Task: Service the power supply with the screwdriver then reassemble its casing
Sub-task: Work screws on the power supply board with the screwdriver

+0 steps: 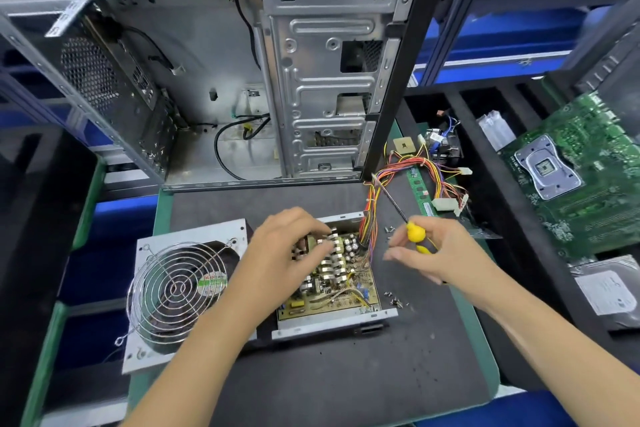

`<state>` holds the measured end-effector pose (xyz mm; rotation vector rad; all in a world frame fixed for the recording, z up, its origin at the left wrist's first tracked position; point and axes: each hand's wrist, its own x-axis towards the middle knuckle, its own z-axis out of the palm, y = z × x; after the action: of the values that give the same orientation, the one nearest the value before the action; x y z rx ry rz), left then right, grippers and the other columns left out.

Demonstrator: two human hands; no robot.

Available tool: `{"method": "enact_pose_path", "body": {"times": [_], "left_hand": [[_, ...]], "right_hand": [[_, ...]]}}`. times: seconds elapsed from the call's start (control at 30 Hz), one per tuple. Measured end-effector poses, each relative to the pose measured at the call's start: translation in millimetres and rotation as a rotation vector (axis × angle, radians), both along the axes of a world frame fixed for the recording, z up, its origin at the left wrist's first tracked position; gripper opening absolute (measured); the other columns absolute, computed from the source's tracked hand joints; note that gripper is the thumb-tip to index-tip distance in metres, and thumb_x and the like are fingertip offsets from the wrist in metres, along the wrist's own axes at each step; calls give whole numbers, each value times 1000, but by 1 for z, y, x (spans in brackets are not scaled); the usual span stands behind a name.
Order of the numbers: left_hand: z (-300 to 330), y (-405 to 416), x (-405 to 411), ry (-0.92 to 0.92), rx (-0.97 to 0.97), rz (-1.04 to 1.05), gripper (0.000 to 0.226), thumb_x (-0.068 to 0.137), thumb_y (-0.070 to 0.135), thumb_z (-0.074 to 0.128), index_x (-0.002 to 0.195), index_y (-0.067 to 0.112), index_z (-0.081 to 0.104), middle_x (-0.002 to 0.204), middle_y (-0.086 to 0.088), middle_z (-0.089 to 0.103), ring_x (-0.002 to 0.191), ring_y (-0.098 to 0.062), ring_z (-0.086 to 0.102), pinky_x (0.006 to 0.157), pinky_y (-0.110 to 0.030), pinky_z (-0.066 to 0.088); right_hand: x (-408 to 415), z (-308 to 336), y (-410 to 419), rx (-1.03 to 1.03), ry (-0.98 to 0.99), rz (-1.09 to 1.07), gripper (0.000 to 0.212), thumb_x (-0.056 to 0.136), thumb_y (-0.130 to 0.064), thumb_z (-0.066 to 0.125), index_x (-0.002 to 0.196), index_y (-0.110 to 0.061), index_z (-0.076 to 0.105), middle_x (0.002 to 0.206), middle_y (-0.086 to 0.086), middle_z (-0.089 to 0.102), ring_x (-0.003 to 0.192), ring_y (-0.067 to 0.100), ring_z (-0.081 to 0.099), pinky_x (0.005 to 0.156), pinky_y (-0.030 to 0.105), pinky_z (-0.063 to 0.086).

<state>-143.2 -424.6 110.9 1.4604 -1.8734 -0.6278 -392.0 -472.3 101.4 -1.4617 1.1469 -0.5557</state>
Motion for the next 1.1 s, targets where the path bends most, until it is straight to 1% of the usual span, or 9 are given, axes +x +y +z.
{"method": "enact_pose_path", "body": {"times": [0.17,0.33,0.43,0.6,0.73,0.8,0.87,1.0,1.1], "left_hand": [[6,3,-10,134,38,67,22,69,30,85,77,16,70,73,13,59,68,-7,53,68,-26,45],[9,7,-1,315,78,160,23,65,33,83,75,18,69,72,8,62,69,-8,56,64,-10,40],[10,7,5,282,57,134,16,70,24,84,79,19,73,75,10,65,72,-12,59,67,-13,44],[11,7,15,87,-47,78,9,76,20,81,83,18,77,73,17,63,72,-8,59,69,-36,51],[9,6,20,128,-79,57,4,76,14,79,80,13,78,73,9,70,69,-8,62,66,-28,51],[7,9,23,217,-37,96,3,76,13,78,78,15,78,73,8,72,69,-8,64,66,-21,50],[6,12,28,412,42,201,3,74,21,77,76,20,79,75,6,74,72,-10,66,70,-19,51],[5,18,36,822,91,311,12,73,18,74,83,20,80,80,-5,76,75,-15,72,71,-18,54],[4,18,39,903,77,334,12,76,17,76,85,23,80,80,-4,77,74,-11,72,71,-15,53]], "right_hand": [[54,27,-3,18,-168,75,8,78,-25,77,81,-20,73,65,28,57,36,13,33,42,17,30],[80,27,-1,3,-151,80,16,78,-28,76,67,-20,66,55,5,51,36,10,34,41,19,30],[85,26,-3,-1,-90,103,22,78,-33,75,63,-23,63,48,0,44,36,10,33,42,17,30],[87,23,-4,99,-77,155,24,77,-43,74,65,-24,63,44,-5,41,38,8,34,45,14,31],[88,23,-3,145,-94,201,25,79,-47,70,67,-25,65,44,-6,45,40,8,34,47,14,31],[85,30,-4,155,-89,264,32,82,-50,63,74,-20,67,50,-4,49,43,8,35,48,15,32],[76,40,-7,86,-10,337,42,84,-53,56,90,-13,66,62,-5,52,50,7,40,50,17,34],[54,63,-11,-120,137,473,36,92,-41,47,125,-28,56,74,-12,59,68,0,53,63,11,38],[49,77,-11,-228,146,509,28,89,-40,55,116,-37,52,83,-5,66,77,13,61,74,28,49]]}}
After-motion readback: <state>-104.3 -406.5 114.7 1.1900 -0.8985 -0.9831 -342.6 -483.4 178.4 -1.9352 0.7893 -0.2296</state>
